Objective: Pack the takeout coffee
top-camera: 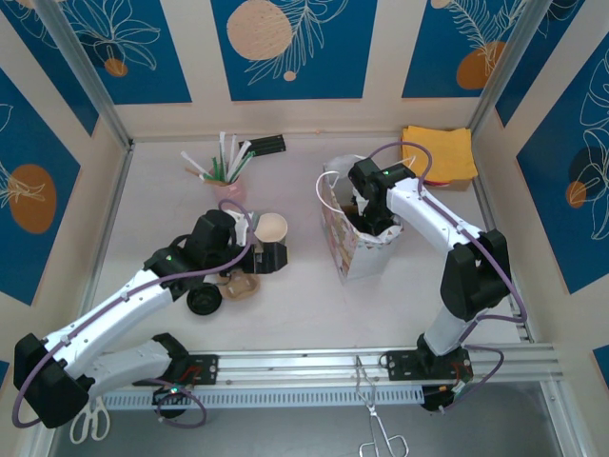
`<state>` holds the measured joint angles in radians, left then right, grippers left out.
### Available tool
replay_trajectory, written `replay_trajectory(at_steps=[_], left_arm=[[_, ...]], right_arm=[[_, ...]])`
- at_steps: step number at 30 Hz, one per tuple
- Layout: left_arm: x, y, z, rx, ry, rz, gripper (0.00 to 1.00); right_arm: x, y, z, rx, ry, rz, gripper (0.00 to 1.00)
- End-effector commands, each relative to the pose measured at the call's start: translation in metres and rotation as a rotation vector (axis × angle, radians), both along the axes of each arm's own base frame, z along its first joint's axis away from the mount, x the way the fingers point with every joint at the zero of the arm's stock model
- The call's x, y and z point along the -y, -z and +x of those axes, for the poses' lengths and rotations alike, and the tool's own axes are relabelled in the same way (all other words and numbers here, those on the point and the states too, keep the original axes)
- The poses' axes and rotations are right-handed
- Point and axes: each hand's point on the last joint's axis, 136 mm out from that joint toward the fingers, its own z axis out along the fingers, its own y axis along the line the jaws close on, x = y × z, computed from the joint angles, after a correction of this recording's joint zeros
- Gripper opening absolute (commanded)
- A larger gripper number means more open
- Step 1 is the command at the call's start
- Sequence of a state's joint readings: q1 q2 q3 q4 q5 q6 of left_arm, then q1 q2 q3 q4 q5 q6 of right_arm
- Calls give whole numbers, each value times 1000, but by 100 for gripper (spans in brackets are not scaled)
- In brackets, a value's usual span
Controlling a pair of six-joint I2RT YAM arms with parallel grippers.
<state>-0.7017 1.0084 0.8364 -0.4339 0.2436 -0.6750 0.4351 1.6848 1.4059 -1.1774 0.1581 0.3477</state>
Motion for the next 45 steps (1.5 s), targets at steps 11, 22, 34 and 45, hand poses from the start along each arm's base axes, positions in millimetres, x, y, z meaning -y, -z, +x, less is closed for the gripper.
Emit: replay_trajectory(at_steps=[11, 22, 34, 45], left_arm=[[4, -7, -5, 7, 20, -17, 100], [3, -8, -5, 9, 16, -16, 100], [3, -8, -5, 10, 17, -15, 100], [3, -8, -5, 11, 17, -19, 100]], right_arm=[[13, 46, -8, -110, 10, -71, 69], [9, 68, -15, -166, 5, -74, 69], [10, 64, -14, -157, 4, -80, 69], [11, 64, -13, -157, 4, -80, 69]])
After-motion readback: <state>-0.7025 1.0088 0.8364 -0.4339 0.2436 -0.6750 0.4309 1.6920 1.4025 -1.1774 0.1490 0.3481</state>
